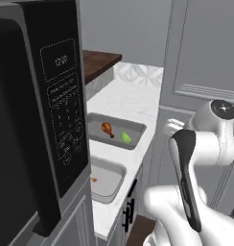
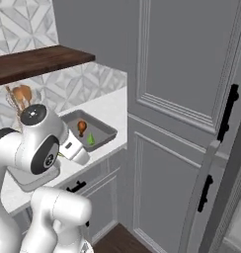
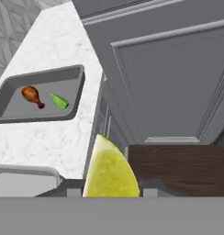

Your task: Place one lemon wedge and one chicken drumstick in each tupperware on the nearby counter, to pack two identical lunches.

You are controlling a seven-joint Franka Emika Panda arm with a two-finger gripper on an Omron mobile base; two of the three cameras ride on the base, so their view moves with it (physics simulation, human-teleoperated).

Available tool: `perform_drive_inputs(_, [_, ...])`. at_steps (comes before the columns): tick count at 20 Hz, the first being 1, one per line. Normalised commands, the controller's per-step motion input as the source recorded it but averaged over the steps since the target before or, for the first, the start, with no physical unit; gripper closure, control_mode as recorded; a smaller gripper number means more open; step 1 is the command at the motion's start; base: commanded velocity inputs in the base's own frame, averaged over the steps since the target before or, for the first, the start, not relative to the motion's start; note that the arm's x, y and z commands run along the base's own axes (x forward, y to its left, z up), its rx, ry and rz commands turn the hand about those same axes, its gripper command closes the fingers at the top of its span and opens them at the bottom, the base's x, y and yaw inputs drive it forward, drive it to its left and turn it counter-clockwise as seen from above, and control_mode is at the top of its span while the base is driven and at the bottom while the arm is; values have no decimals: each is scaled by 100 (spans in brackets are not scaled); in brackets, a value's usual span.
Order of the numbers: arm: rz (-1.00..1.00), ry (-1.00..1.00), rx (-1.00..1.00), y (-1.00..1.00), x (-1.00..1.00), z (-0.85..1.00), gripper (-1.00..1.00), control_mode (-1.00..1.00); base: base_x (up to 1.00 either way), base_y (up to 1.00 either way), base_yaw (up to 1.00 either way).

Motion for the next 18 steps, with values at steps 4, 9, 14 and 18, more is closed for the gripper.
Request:
perform_drive_inputs(4, [0,0,0,0,0,0,100,100,56,55,44])
perform_drive_inputs(9, [0,0,0,0,0,0,100,100,74,73,53])
perform_drive_inputs(14, [11,3,0,18,9,-14,100,-100,44,67,47])
perform_drive_inputs(18, [52,7,0,92,49,-68,100,-100,0,0,0])
